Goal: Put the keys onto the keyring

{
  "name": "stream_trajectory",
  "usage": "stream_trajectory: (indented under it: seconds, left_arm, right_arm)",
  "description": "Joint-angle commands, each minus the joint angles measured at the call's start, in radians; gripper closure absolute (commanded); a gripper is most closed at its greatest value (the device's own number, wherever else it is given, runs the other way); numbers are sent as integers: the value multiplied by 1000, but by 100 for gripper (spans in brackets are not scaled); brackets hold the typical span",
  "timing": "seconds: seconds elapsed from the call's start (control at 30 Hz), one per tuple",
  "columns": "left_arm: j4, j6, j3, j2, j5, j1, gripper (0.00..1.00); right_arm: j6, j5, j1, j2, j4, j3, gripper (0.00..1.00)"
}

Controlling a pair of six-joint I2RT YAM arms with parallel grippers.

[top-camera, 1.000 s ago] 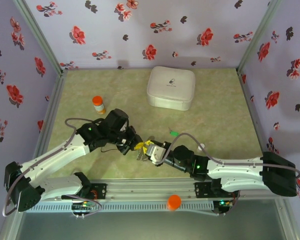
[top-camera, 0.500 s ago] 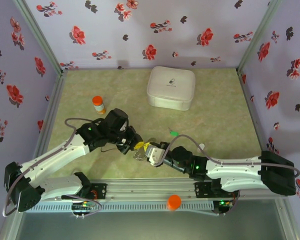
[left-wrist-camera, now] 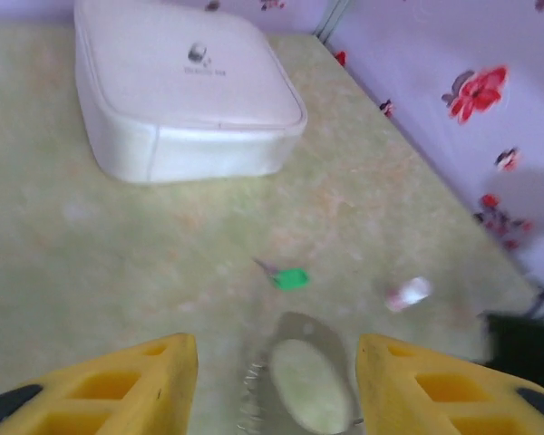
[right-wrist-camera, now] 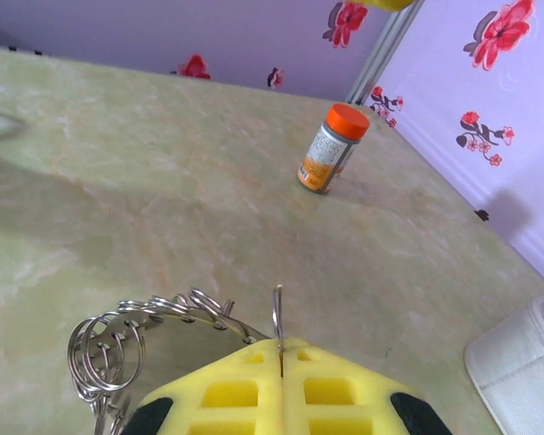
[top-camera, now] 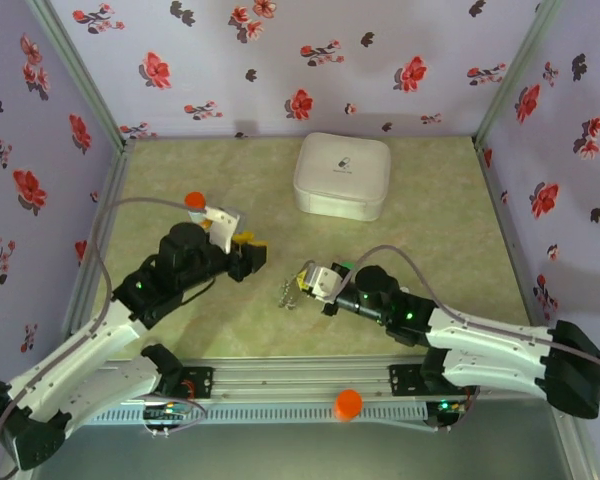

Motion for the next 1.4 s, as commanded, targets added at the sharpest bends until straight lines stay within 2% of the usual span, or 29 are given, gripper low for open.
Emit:
stream_trajectory:
  seconds: [0.0,0.1,0.23,0.3,0.63,1.0,1.37]
  left_arm:
    - [236,435,-127,-59,80,-1,49]
    - [325,593,-199,-92,178,-5,50]
    - [247,789,-199,-68,306,-18,46]
    - [231,843,-199,-51,308,-26,48]
    - [374,832,-225,80,373,-128,56]
    - [362,856,-199,159,382,-152,76]
    - [381,814,-197,148,390,-159,74]
  right_arm:
    - [32,-168,-31,-71,-103,53,100]
    - [22,-191,-39,-108,-166,61,100]
    - [-1,-182,-39,-124,-255,97,100]
    - [-14,-186,-40,-126,-287,113,100]
    - [-68,-172,-40,-69,-364,166,100]
    - [-93,-194,-29,-37,-391,204,100]
    - [-116,-139,-8,-8,-405,214,100]
